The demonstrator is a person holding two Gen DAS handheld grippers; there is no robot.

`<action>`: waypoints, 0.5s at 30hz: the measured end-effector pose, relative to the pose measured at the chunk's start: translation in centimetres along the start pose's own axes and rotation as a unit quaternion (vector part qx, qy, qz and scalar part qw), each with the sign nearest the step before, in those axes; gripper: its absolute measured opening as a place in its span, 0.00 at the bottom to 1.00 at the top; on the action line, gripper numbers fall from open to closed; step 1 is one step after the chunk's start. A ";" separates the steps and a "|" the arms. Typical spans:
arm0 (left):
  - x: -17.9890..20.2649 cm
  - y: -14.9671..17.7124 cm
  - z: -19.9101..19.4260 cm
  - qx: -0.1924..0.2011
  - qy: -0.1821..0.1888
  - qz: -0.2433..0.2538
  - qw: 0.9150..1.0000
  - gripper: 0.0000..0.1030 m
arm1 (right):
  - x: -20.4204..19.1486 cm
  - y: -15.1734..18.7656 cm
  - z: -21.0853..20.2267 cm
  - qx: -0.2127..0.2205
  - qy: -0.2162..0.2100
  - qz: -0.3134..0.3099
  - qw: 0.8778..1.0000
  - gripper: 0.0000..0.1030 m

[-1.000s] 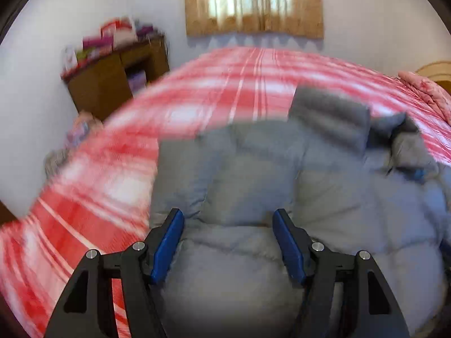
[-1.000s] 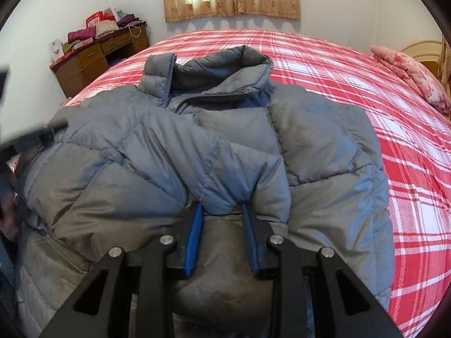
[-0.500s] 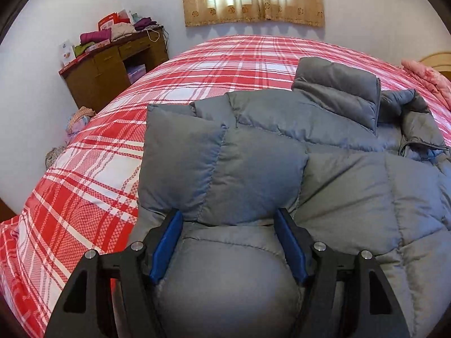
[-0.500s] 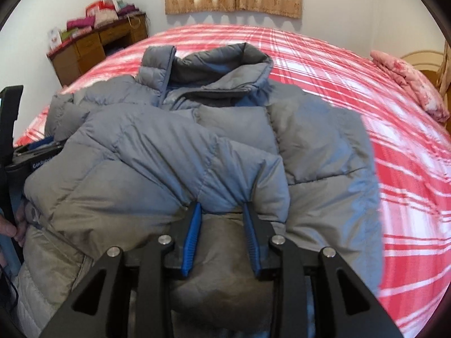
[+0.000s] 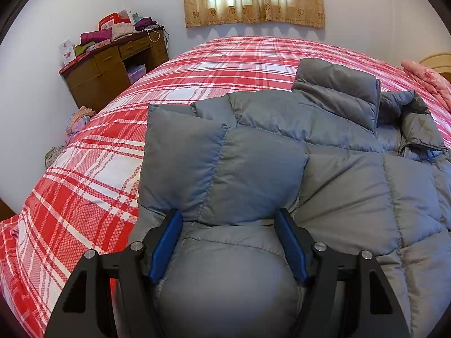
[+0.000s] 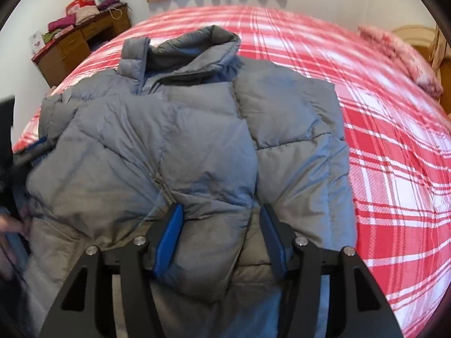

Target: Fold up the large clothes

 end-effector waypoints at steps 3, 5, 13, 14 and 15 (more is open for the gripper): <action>0.0 0.0 -0.1 0.001 0.002 -0.002 1.000 0.68 | 0.3 -4.8 -1.9 0.014 -0.030 0.042 0.999 0.56; 0.0 0.1 -0.1 0.002 0.002 -0.002 1.000 0.68 | 0.4 -7.9 -1.8 0.017 -0.051 0.073 0.996 0.59; -0.1 0.0 -0.1 0.002 0.002 -0.004 1.000 0.68 | 1.2 -15.0 7.7 -0.052 -0.034 0.213 0.975 0.66; -0.1 0.0 -0.1 0.002 0.003 -0.004 1.000 0.68 | 1.3 -14.9 8.3 -0.060 -0.046 0.221 0.972 0.63; -0.1 0.0 -0.1 0.002 0.003 -0.005 1.000 0.68 | 0.8 -14.6 8.8 -0.067 -0.077 0.228 0.968 0.54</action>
Point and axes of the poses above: each gripper's, at about its wrist camera, not at the fingertips, and z roughly the way its jaws point, x to its right, y to its underside, the point moved 1 cm from there along z, roughly the way its jaws point, and after that the axes turned 7 degrees about z, right-handed, at the moved point
